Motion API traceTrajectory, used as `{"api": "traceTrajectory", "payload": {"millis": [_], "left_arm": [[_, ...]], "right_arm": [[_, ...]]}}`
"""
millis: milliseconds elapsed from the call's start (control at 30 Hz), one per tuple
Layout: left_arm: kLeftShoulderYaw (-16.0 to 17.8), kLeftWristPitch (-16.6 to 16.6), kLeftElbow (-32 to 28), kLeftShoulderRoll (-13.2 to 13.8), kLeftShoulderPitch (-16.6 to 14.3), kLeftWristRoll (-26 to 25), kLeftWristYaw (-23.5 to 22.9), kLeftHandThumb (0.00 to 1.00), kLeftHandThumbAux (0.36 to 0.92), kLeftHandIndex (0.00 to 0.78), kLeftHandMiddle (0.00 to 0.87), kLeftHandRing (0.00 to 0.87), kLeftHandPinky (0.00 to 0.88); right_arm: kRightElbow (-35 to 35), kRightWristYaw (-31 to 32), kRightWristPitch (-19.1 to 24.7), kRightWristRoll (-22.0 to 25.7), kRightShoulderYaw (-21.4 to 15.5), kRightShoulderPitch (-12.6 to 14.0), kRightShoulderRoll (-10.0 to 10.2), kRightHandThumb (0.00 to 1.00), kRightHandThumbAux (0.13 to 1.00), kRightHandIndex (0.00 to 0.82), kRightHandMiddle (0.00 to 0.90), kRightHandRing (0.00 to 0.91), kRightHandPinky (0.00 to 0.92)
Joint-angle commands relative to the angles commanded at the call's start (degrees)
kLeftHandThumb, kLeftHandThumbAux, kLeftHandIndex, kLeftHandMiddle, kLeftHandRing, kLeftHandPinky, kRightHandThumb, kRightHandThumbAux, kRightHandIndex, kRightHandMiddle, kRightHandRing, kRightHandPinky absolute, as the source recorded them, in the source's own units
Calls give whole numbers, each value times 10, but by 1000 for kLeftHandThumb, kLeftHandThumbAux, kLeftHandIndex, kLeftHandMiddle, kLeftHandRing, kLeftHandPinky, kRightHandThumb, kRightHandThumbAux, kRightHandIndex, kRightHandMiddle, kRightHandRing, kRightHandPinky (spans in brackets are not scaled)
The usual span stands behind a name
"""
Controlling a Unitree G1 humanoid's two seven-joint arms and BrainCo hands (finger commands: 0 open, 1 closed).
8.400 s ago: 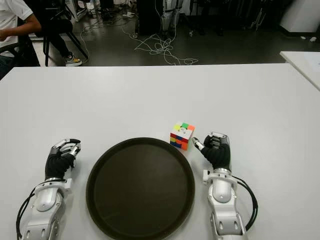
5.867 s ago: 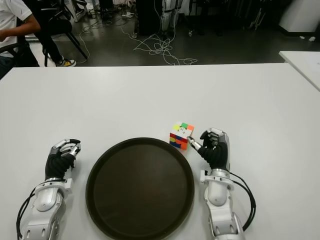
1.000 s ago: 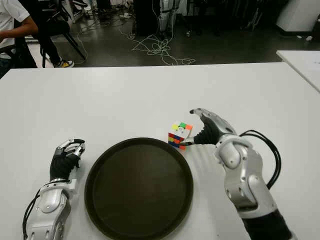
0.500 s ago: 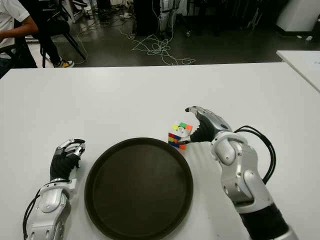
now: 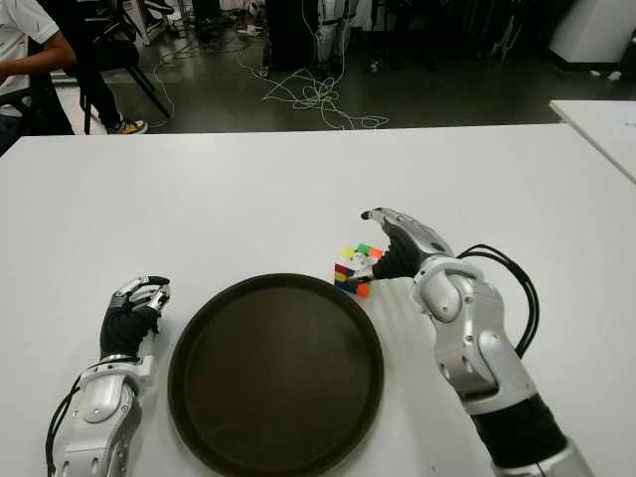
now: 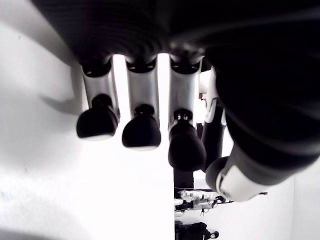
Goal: Pick up the Rubik's Cube and put it in the plate
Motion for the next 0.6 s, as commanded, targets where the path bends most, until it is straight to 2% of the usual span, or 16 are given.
{"api": "traceTrajectory", "payload": {"millis": [600], "left_arm": [[2,-1,-3,-7,1,-3,7,711,705,444,826,833,828]], "right_arm": [[46,-8,-14,-9,21,-29,-6,0,711,0,0,0,14]]}}
